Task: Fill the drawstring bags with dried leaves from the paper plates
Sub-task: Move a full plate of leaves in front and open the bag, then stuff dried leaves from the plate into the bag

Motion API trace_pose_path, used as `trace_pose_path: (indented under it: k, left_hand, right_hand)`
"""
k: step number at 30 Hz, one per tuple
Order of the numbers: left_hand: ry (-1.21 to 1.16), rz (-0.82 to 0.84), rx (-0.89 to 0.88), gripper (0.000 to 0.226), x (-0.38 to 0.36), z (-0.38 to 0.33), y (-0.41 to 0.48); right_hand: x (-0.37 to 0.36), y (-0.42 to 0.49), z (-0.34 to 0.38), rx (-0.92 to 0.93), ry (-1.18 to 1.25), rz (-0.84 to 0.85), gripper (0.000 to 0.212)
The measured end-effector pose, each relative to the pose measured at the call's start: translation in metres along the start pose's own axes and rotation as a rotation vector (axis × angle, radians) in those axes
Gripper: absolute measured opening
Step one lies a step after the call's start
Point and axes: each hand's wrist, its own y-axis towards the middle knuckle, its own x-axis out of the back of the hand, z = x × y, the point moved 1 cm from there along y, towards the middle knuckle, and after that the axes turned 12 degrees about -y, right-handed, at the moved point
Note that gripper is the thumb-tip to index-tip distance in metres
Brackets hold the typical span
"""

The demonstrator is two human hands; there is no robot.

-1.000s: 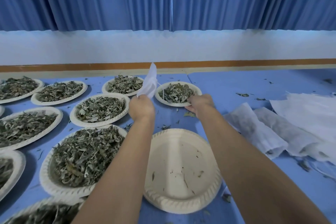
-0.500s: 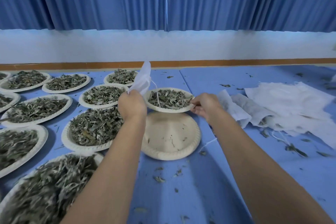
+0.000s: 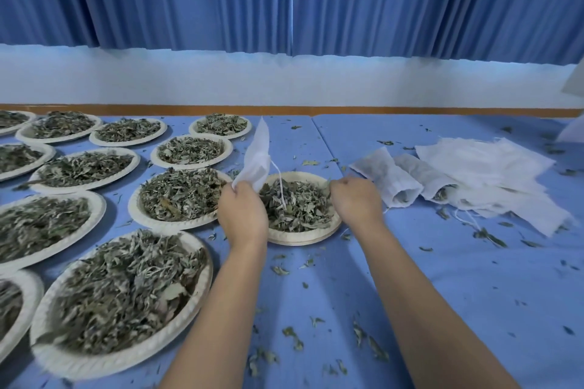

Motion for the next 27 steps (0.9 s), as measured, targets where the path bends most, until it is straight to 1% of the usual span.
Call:
trace_pose_path:
  k: [2, 3, 5, 6, 7, 8, 9, 10, 11, 12, 13, 14, 15, 17, 18, 20, 22, 23, 24, 26, 27]
  left_hand:
    - [0.010, 0.002, -0.045, 0.018, 0.002, 0.000, -0.001]
    - [0.018, -0.006, -0.079, 0.020, 0.003, -0.001, -0.001]
    - [0.035, -0.011, -0.179, 0.026, 0.004, -0.006, 0.000]
    - [0.043, 0.000, -0.239, 0.027, 0.004, -0.009, 0.001]
    - [0.063, 0.010, -0.295, 0.028, 0.005, -0.011, 0.002]
    - [0.098, 0.017, -0.349, 0.028, 0.005, -0.013, 0.003]
    - [0.141, 0.012, -0.396, 0.028, 0.004, -0.015, 0.003]
    - [0.184, 0.003, -0.437, 0.027, 0.004, -0.016, 0.003]
    - [0.203, 0.004, -0.453, 0.025, 0.003, -0.016, 0.004]
    - [0.206, 0.011, -0.443, 0.026, 0.002, -0.017, 0.004]
    - [0.210, 0.025, -0.408, 0.037, 0.002, -0.018, 0.004]
    - [0.239, 0.051, -0.387, 0.044, 0.002, -0.019, 0.004]
    - [0.306, 0.086, -0.392, 0.041, 0.002, -0.020, 0.004]
    - [0.457, 0.141, -0.432, 0.024, 0.002, -0.020, 0.004]
    - [0.514, 0.147, -0.440, 0.029, 0.002, -0.021, 0.003]
    - [0.618, 0.151, -0.442, 0.043, 0.002, -0.023, 0.002]
    - [0.577, 0.147, -0.451, 0.047, 0.002, -0.024, 0.003]
    - [0.512, 0.138, -0.442, 0.046, 0.002, -0.024, 0.006]
    - [0.433, 0.128, -0.414, 0.040, 0.002, -0.025, 0.008]
    - [0.259, 0.126, -0.258, 0.015, 0.002, -0.026, 0.011]
    - [0.183, 0.131, -0.157, 0.027, 0.001, -0.026, 0.010]
  right_hand:
    - [-0.006, -0.006, -0.001, 0.004, 0.121, -0.046, 0.037]
    - [-0.007, -0.008, -0.001, 0.021, 0.160, -0.089, 0.033]
    - [0.001, -0.014, 0.004, 0.070, 0.261, -0.219, 0.013]
    - [0.007, -0.018, 0.010, 0.139, 0.372, -0.231, 0.020]
    - [0.012, -0.020, 0.016, 0.238, 0.522, -0.161, 0.023]
    - [0.017, -0.024, 0.024, 0.337, 0.651, -0.023, 0.023]
    - [0.019, -0.028, 0.032, 0.401, 0.739, 0.118, 0.024]
    - [0.019, -0.030, 0.038, 0.440, 0.785, 0.216, 0.029]
    - [0.017, -0.033, 0.044, 0.450, 0.792, 0.272, 0.035]
    - [0.015, -0.033, 0.049, 0.445, 0.776, 0.279, 0.040]
    - [0.012, -0.034, 0.054, 0.434, 0.758, 0.256, 0.042]
    - [0.009, -0.033, 0.057, 0.427, 0.742, 0.216, 0.040]
    - [0.007, -0.033, 0.060, 0.422, 0.727, 0.173, 0.036]
    - [0.002, -0.032, 0.065, 0.453, 0.648, 0.075, 0.027]
    - [0.000, -0.032, 0.067, 0.489, 0.601, 0.039, 0.025]
    - [-0.003, -0.034, 0.070, 0.542, 0.540, 0.019, 0.028]
    - [-0.004, -0.034, 0.071, 0.575, 0.484, 0.027, 0.033]
    - [-0.004, -0.034, 0.070, 0.589, 0.456, 0.030, 0.036]
    - [-0.004, -0.033, 0.068, 0.589, 0.443, 0.031, 0.040]
    - [-0.004, -0.029, 0.065, 0.552, 0.453, 0.022, 0.046]
    - [-0.004, -0.026, 0.063, 0.534, 0.458, 0.013, 0.050]
